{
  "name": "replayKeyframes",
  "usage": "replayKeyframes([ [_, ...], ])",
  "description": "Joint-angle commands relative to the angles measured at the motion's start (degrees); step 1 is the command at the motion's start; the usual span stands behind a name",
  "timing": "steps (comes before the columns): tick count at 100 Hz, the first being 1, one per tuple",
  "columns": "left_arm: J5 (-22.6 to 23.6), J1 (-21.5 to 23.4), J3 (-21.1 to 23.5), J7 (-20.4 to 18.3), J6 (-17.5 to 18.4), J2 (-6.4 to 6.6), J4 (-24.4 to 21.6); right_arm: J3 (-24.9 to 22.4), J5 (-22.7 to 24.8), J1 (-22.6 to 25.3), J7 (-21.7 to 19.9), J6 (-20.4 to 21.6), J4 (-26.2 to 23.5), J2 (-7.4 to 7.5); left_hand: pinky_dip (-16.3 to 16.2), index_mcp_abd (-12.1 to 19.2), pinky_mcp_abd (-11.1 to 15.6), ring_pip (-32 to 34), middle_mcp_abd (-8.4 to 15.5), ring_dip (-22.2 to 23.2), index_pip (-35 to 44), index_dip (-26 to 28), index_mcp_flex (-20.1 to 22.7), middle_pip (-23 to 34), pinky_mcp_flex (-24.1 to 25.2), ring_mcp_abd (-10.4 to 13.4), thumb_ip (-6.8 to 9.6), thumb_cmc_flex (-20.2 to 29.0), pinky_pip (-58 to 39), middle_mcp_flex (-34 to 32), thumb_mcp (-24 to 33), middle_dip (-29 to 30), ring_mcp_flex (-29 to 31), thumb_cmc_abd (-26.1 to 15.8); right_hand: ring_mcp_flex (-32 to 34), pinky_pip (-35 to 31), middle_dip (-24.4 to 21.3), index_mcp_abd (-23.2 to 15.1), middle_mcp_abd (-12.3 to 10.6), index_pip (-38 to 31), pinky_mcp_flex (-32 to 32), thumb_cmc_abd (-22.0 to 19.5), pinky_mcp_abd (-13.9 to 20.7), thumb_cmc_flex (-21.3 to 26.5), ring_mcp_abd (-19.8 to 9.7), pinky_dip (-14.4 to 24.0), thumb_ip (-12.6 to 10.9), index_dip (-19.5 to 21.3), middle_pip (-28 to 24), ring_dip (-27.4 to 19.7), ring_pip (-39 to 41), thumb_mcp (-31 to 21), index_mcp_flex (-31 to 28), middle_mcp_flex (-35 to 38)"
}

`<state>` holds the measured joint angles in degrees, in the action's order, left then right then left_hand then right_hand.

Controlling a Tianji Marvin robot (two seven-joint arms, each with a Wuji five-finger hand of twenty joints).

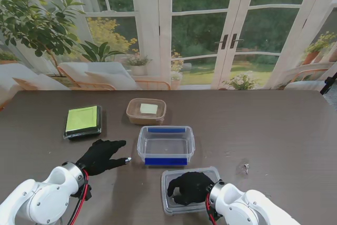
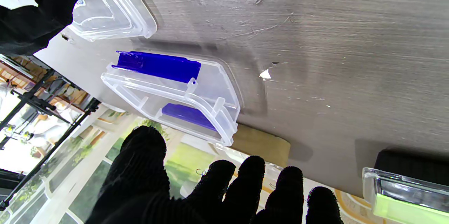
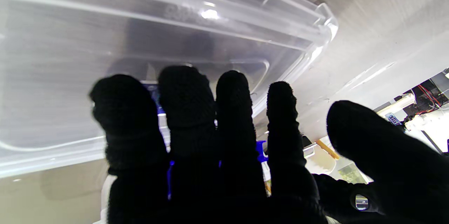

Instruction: Pair container bodies with their lids

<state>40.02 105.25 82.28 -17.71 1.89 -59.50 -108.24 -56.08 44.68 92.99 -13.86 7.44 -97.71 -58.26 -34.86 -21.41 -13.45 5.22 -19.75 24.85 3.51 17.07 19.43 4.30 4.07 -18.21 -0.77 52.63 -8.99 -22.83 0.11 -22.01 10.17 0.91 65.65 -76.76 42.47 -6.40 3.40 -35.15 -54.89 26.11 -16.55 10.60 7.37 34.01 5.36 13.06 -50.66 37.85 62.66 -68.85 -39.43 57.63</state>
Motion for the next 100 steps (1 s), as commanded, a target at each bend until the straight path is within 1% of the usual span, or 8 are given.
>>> replayKeyframes([
  [1,0.1,0.6,0.2,-1.0,-0.3,-0.12,-0.6,0.5,0.2,0.0,-1.0,-0.2,-0.3,-0.30,0.6,0.0,0.8,-1.1,-0.6,-0.6,-0.8,-0.2,0.6,-0.4,1.4,0.3,1.12,1.5,1.3,-0.2,-1.0,0.6,-1.1,-2.8,0.9,-3.0,-0.1,0.0,0.4,0.7,21.2,-1.8,-0.5,-1.2,0.3,1.6,-1.9,-0.8,-0.4,0.5,1.3,2.6,2.1,-0.2],
  [19,0.3,0.9,0.4,-1.2,-0.7,-0.11,-1.0,1.7,-0.2,-1.0,-0.9,-1.1,0.2,-0.38,0.6,-0.1,0.8,-1.1,-0.7,-0.6,-0.8,-0.2,0.7,-0.3,1.4,0.2,1.13,1.6,1.3,-0.3,-1.0,0.6,-1.1,-2.8,0.8,-3.1,-0.1,0.0,0.4,0.7,21.3,-1.8,-0.5,-1.1,0.4,1.6,-1.9,-0.8,-0.4,0.5,1.3,2.6,2.4,-0.5],
  [64,0.7,1.5,0.9,-2.1,-1.8,-0.03,-1.9,7.3,-2.1,-4.7,0.5,-4.5,1.1,-0.94,0.7,0.0,0.8,-1.1,-0.7,-0.6,-0.8,-0.2,0.6,-0.3,1.3,0.3,1.14,1.5,1.3,-0.2,-1.0,0.6,-1.1,-2.9,0.3,-3.0,-0.2,0.2,0.5,0.7,21.7,-2.0,-0.5,-1.1,0.4,1.7,-1.9,-0.7,-0.6,0.5,1.5,2.8,3.4,-1.4],
  [100,1.0,2.5,1.4,-2.1,-2.4,-0.07,-2.6,10.6,-3.0,-6.6,1.4,-6.6,1.2,-1.31,0.7,0.0,0.9,-1.1,-0.6,-0.6,-0.8,-0.2,0.6,-0.3,1.3,0.4,1.15,1.5,1.3,-0.2,-1.0,0.6,-1.1,-2.9,0.1,-2.9,-0.4,0.2,0.6,0.6,21.8,-2.1,-0.5,-1.1,0.4,1.7,-2.0,-0.7,-0.7,0.5,1.5,2.9,3.5,-1.6],
])
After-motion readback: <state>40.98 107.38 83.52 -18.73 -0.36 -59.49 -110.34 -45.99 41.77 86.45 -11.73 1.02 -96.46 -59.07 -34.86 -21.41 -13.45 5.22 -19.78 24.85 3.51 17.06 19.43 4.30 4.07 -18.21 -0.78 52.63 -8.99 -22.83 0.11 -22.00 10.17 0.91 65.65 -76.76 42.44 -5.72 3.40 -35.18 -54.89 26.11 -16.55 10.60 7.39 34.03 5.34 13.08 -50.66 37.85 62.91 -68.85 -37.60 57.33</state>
